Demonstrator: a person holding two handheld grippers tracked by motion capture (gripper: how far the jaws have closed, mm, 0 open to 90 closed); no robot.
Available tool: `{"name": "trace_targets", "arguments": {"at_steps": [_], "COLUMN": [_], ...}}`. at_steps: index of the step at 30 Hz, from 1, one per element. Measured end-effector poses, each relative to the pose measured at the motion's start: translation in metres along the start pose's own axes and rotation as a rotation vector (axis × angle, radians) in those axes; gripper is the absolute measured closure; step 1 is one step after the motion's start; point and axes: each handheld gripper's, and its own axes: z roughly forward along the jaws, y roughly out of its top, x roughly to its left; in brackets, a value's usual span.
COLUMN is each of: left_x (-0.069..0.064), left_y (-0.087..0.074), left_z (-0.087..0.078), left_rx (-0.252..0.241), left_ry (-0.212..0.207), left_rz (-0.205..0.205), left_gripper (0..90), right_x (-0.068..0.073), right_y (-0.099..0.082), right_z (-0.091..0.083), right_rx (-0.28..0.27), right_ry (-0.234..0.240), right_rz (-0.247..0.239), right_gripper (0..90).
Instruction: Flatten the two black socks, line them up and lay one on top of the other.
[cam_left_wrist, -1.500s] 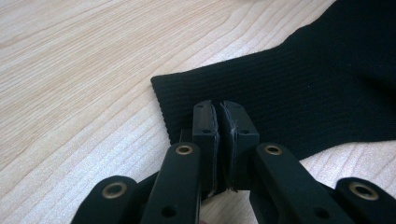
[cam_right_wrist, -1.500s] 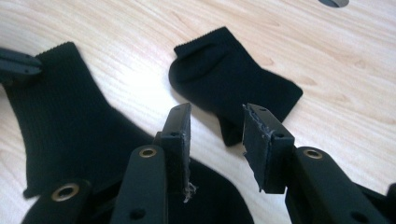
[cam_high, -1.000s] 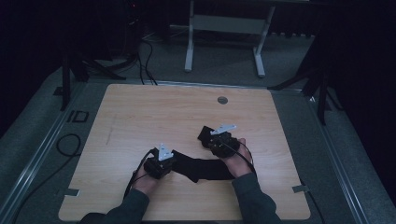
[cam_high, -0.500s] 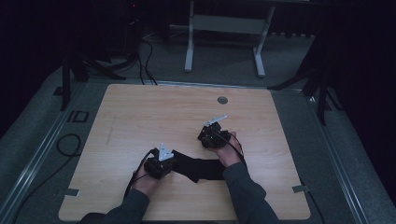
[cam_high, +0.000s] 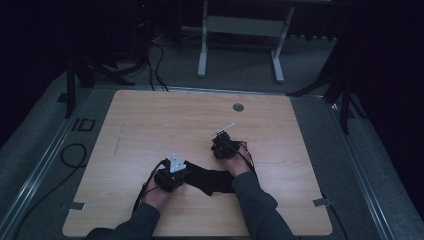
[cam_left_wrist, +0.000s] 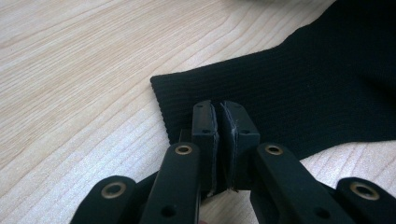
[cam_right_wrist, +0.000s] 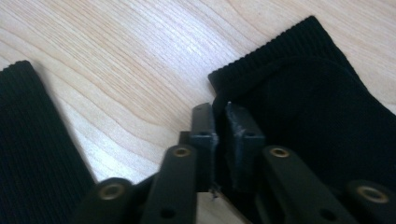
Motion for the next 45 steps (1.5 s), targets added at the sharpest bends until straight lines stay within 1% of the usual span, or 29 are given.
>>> {"name": "trace_targets", "arguments": {"at_steps": [4,10,13,17,19,23,27,28,29,31,32,36,40,42,43,45], "left_x": [0.0,0.0,0.0,0.0,0.0,0.0,0.0,0.0,0.0,0.0,0.0,0.0,0.0,0.0,0.0,0.0], "left_y": [0.0,0.0,0.0,0.0,0.0,0.0,0.0,0.0,0.0,0.0,0.0,0.0,0.0,0.0,0.0,0.0], "left_z": [0.0,0.0,0.0,0.0,0.0,0.0,0.0,0.0,0.0,0.0,0.0,0.0,0.0,0.0,0.0,0.0], "left_rx": [0.0,-0.001,-0.002,-0.004,-0.004,-0.002,-0.002,-0.002,-0.002,-0.002,-0.002,-0.003,-0.002,-0.003,-0.003,-0.003], "left_ry": [0.001,0.001,0.002,0.002,0.001,-0.002,-0.001,-0.001,-0.002,0.0,-0.001,-0.001,0.0,-0.002,-0.002,-0.002], "left_rz": [0.0,0.001,0.0,-0.001,-0.001,-0.001,0.001,0.001,0.0,0.001,0.0,-0.003,-0.002,-0.003,-0.003,-0.002], "left_gripper": [84.4,84.4,84.4,84.3,84.2,84.2,84.1,84.1,84.1,84.1,84.1,84.1,84.1,84.1,84.1,84.1], "right_x": [0.0,0.008,0.017,0.029,0.035,0.042,0.044,0.044,0.044,0.043,0.043,0.037,0.024,0.017,0.014,0.008], "right_y": [-0.001,-0.003,-0.002,-0.001,-0.001,0.0,0.001,0.002,0.002,0.003,0.003,0.003,-0.001,-0.007,-0.01,-0.019], "right_z": [-0.001,-0.001,-0.001,0.001,0.001,0.002,-0.006,-0.008,-0.013,-0.02,-0.024,-0.038,-0.057,-0.066,-0.069,-0.075], "right_rx": [0.007,0.01,0.01,0.003,0.0,-0.02,-0.054,-0.063,-0.078,-0.102,-0.117,-0.156,-0.197,-0.219,-0.232,-0.241], "right_ry": [0.009,0.053,0.055,0.074,0.088,0.103,0.14,0.146,0.16,0.177,0.179,0.194,0.188,0.183,0.173,0.138], "right_rz": [0.006,0.008,-0.011,-0.049,-0.059,-0.066,-0.054,-0.052,-0.04,-0.043,-0.045,-0.027,-0.005,0.005,0.012,0.022], "right_gripper": [87.2,87.6,87.6,87.5,87.5,87.6,88.3,88.4,88.4,88.5,88.6,88.8,88.8,88.7,88.6,88.6]}}
